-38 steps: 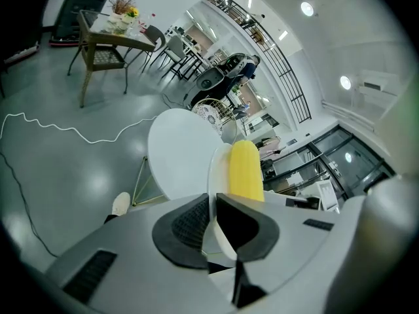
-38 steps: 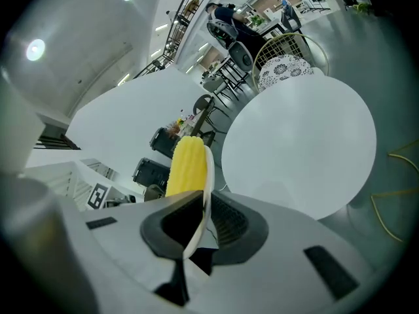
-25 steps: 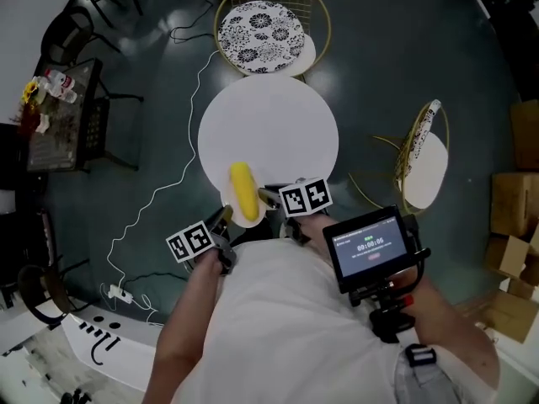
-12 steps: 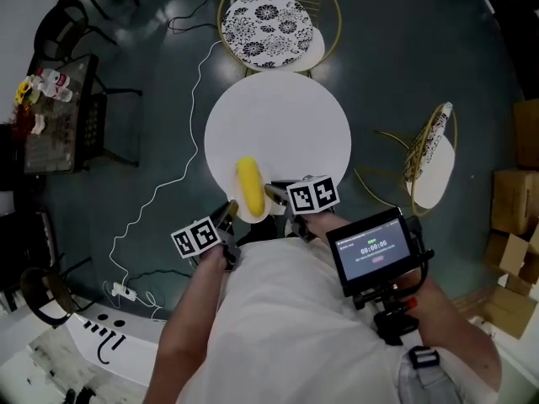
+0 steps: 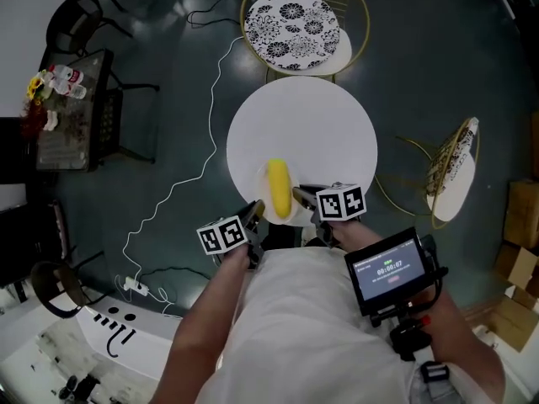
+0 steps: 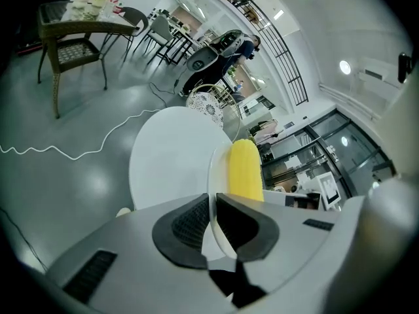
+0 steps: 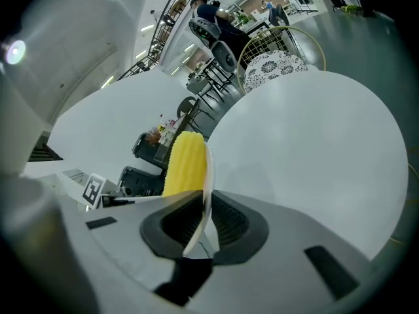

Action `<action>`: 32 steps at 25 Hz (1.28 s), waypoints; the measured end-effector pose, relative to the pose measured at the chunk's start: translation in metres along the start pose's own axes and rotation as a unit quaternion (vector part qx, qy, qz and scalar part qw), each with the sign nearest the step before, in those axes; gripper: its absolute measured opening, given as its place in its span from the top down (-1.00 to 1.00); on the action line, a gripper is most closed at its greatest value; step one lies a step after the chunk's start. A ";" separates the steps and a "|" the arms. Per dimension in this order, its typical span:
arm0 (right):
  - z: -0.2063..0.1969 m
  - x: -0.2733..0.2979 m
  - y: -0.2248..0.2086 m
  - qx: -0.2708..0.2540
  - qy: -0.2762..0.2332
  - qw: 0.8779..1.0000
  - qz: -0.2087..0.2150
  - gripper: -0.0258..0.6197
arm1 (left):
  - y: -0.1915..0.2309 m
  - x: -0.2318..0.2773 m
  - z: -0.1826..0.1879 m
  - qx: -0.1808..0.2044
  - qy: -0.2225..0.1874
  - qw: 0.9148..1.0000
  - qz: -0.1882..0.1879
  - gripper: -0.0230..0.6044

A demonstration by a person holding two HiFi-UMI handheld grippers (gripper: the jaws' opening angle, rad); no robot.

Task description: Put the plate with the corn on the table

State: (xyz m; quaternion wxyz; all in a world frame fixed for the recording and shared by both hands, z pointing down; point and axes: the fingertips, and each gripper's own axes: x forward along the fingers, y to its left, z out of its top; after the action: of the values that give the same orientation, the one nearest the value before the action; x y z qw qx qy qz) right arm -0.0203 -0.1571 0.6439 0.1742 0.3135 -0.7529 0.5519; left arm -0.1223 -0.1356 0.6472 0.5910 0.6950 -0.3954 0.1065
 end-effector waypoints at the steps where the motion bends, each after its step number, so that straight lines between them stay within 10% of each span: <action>1: 0.002 0.002 -0.003 0.002 0.001 1.000 -0.003 0.78 | 0.002 0.004 0.001 0.000 0.003 1.000 0.001 0.80; 32: 0.062 0.084 -0.062 0.008 0.006 0.998 -0.065 0.78 | 0.066 0.076 0.078 0.039 0.053 0.997 0.045 0.80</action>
State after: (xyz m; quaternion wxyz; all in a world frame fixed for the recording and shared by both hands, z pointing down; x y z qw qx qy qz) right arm -0.0363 -0.2513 0.7198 0.2115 0.3602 -0.7256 0.5468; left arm -0.1412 -0.2375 0.7213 0.5781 0.6925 -0.3899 0.1850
